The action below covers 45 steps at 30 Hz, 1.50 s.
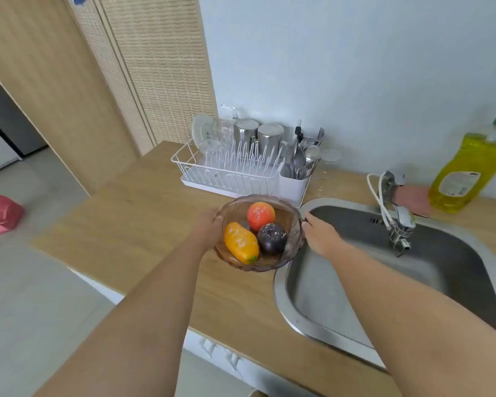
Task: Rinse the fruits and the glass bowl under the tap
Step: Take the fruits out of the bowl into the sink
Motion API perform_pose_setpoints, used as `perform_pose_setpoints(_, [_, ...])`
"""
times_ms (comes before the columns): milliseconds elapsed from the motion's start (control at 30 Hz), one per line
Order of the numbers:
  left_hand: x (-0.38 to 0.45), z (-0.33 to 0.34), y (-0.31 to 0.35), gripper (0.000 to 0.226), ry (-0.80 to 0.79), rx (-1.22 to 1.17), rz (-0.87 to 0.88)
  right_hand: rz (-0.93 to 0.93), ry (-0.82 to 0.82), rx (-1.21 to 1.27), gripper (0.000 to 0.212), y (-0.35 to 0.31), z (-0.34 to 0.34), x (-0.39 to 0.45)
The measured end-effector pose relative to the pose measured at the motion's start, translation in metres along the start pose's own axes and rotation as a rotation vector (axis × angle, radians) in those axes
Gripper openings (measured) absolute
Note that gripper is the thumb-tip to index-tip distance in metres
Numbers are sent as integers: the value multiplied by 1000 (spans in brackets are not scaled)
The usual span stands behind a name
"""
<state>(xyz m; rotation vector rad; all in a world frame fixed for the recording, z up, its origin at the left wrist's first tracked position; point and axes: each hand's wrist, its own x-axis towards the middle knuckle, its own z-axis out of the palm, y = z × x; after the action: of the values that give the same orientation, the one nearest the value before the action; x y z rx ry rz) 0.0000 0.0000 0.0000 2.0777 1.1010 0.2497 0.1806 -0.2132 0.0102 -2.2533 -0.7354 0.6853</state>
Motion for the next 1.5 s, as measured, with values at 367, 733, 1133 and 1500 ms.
perform_pose_setpoints(367, [-1,7,-22,49,1,-149,-16,1,238,460,49,20,54,10])
perform_pose_setpoints(733, [-11,22,-9,42,-87,-433,40,120,514,774,37,32,51,-41])
perform_pose_setpoints(1133, [-42,106,49,34,-426,-579,-74,305,699,837,39,107,-7,-117])
perform_pose_setpoints(1500, [-64,159,93,46,-493,-341,-145,481,523,829,40,184,-63,-117])
